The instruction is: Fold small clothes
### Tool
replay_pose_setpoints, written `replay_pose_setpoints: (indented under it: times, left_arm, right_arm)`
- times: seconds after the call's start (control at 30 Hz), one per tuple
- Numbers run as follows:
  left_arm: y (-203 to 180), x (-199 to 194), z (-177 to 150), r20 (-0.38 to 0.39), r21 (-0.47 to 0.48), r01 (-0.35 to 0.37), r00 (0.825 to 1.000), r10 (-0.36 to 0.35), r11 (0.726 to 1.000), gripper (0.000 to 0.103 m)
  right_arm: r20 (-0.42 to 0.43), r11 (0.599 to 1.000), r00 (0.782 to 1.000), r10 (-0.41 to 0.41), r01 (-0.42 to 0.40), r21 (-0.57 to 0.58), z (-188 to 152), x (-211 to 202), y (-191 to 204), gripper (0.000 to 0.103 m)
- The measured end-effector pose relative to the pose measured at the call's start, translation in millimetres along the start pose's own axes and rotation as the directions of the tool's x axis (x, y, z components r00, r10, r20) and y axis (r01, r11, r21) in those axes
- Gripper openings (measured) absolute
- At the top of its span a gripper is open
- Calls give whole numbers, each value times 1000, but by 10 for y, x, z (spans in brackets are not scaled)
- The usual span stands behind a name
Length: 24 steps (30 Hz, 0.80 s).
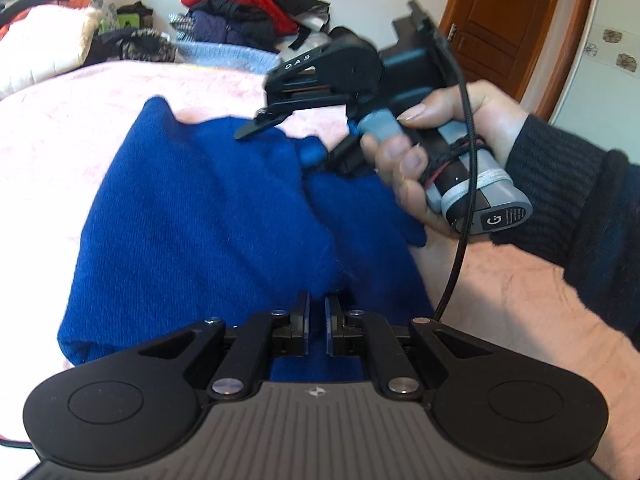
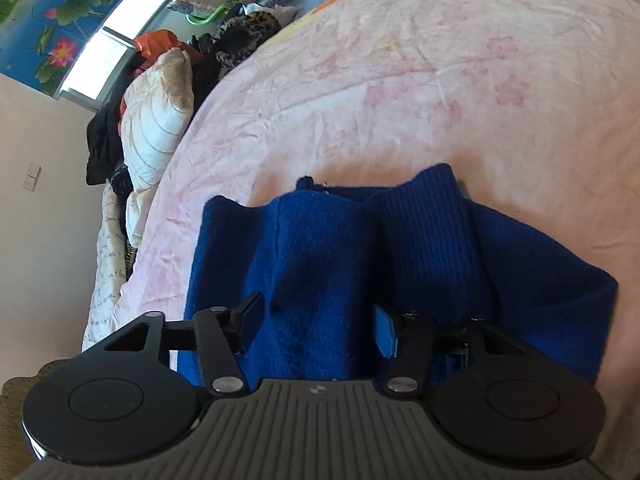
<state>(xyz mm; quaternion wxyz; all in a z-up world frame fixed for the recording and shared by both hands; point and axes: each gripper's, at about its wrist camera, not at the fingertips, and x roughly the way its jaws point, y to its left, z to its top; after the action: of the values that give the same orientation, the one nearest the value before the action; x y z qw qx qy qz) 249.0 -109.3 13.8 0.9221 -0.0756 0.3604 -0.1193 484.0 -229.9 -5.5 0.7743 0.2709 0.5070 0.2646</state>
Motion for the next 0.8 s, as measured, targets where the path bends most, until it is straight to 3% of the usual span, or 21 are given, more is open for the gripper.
replay_pose_setpoints:
  times: [0.03,0.13,0.3,0.4,0.5,0.63,0.67,0.73,0.8]
  left_arm:
    - [5,17,-1,-4,-2,-2,1000,2,1000,7]
    - [-9,12,9,-2,-2,9,1000,-9,1000,7]
    - [-178,-92,51,19,39,94,995,-94,995,7]
    - [-344,-15,-23,-18,86,133,991,-132,987,7]
    - [-442,147,-152,-73,110,131,990,-124,985,7]
    - [-460,154,-180,-68,130,126,991,-118,983,7]
    - [-465,117,-170,-70,129,142,989,-134,981,7]
    - [-395,-34,-115,-37,148,178,984,-175,973,7]
    - [-282,-251,-109,29,163,179,982,-187,970,7]
  right_arm:
    - [6,1000,1000,6,-6,-22,-4,12,21,12]
    - [44,993,999,-14,19,-119,-41,-40,112,11]
    - [106,982,993,54,-33,-184,2,-471,184,11]
    - [133,986,991,4,18,-163,82,-650,-25,11]
    - [132,991,989,-59,74,-107,60,-661,-355,11]
    - [125,993,988,-87,96,-67,-91,-551,-578,11]
    - [136,994,987,-85,95,-62,-103,-550,-580,12]
    - [150,996,986,-77,81,-23,-116,-589,-570,30]
    - [154,998,987,-52,45,45,-147,-707,-569,41]
